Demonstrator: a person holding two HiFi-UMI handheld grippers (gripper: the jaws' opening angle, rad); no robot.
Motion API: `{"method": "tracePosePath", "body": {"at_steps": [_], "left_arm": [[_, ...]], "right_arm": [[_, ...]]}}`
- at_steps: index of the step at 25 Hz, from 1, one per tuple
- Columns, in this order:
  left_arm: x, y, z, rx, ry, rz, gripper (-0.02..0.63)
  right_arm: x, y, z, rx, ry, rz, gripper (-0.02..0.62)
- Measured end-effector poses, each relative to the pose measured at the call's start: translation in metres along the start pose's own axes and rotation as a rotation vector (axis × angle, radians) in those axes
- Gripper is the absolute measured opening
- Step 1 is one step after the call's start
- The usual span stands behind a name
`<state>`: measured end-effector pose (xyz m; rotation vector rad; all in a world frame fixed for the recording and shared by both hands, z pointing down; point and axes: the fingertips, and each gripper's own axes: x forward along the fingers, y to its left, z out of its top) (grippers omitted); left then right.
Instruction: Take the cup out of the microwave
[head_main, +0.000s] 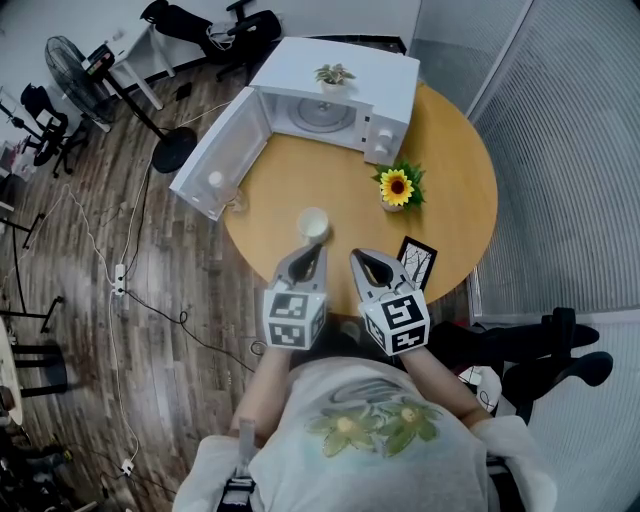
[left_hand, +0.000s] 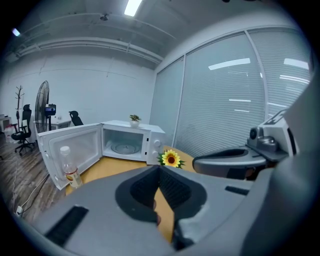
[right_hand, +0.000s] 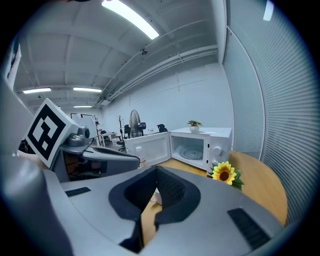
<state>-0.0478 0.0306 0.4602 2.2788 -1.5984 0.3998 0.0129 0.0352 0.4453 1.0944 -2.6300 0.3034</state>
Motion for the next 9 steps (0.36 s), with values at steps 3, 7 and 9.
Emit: {"method": "tracePosePath", "body": {"at_steps": [3, 7, 9], "left_arm": [[-0.0019, -0.0016, -0.0016, 0.001, 0.001, 0.001, 0.005], [-0.0063, -0.0022, -0.0047, 0.001, 0.004, 0.002, 0.005], [-0.0086, -0.0021, -0.0067, 0.0, 0.005, 0.002, 0.005]], "right_arm": [[-0.0021, 0.0014, -0.0023, 0.0, 0.004, 0.002, 0.017], [-0.005, 0.0061, -0.0046, 0.001, 0.008, 0.002, 0.017], [-0.0063, 0.0088, -0.0059, 0.0, 0.01, 0.003, 0.017]]}}
